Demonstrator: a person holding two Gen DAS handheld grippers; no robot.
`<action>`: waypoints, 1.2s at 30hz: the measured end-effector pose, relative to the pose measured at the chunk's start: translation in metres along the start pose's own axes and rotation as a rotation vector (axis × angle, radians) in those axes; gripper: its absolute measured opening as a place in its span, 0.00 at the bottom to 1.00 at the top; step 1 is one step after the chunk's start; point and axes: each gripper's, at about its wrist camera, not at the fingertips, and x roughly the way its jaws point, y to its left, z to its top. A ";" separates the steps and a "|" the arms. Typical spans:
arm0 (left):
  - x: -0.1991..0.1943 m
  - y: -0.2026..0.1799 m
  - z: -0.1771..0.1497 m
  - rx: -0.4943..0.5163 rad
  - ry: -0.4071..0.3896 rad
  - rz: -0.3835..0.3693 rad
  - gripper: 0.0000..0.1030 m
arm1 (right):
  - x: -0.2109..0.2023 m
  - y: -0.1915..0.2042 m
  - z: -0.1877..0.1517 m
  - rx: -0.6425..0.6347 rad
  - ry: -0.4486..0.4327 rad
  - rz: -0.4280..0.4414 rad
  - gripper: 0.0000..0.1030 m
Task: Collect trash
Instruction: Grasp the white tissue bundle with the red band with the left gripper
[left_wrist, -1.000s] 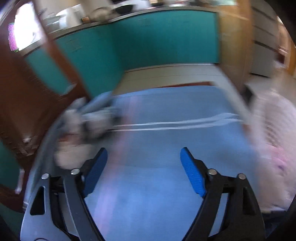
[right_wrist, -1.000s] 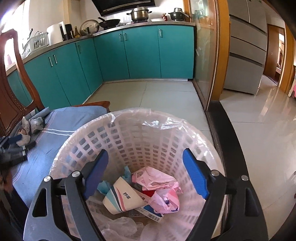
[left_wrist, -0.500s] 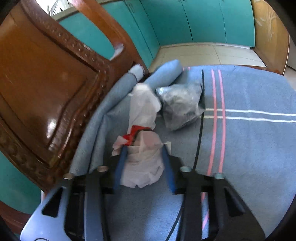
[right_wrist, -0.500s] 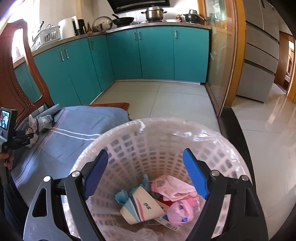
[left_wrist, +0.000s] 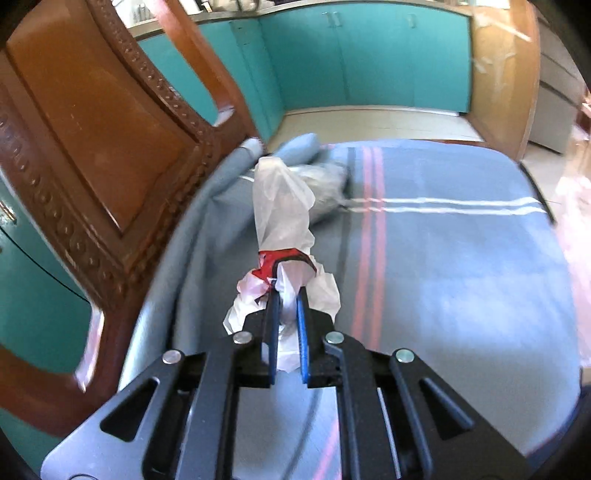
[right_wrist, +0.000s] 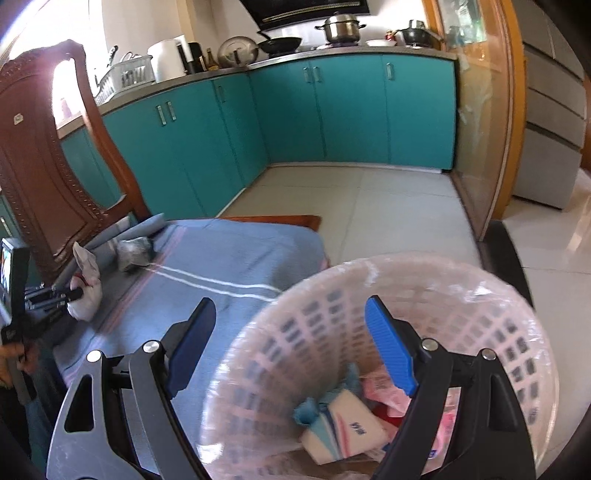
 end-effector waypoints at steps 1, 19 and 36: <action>-0.006 -0.004 -0.006 0.011 -0.002 -0.016 0.10 | 0.002 0.004 0.000 -0.004 0.015 0.021 0.79; -0.021 -0.004 -0.027 -0.077 0.062 -0.216 0.13 | 0.015 0.043 -0.004 -0.060 0.069 0.186 0.83; 0.009 0.000 -0.034 -0.137 0.110 -0.248 0.60 | 0.034 0.079 -0.005 -0.090 0.106 0.240 0.83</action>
